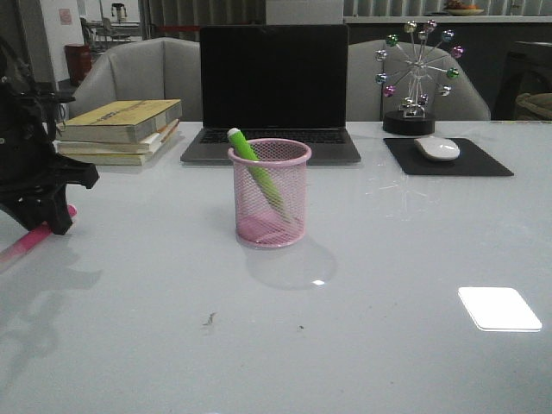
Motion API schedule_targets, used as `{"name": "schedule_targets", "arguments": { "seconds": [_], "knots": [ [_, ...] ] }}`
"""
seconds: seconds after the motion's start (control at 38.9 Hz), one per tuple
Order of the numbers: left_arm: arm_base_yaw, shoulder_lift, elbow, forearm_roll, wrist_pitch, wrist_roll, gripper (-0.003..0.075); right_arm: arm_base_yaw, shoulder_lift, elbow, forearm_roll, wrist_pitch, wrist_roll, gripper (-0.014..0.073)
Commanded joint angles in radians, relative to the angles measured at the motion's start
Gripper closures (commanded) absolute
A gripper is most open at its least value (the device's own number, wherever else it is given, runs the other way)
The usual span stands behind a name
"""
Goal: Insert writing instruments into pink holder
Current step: 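Lift the pink marker upright and carry it above the holder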
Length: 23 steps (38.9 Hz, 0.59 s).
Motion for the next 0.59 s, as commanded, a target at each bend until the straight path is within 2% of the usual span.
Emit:
{"name": "schedule_targets", "arguments": {
  "seconds": [0.0, 0.28, 0.56],
  "knots": [
    [-0.006, -0.023, -0.009, -0.014, 0.023, -0.002, 0.0622, -0.005, 0.006, -0.024, -0.004, -0.08, -0.002, 0.0217],
    [-0.006, -0.041, -0.036, -0.096, 0.023, -0.002, 0.0622, -0.005, 0.006, -0.024, -0.004, -0.08, -0.002, 0.0217],
    [-0.008, -0.097, -0.188, -0.176, 0.017, 0.0, 0.0623, -0.005, 0.006, -0.024, -0.004, -0.08, -0.002, 0.0217]
  ]
}}
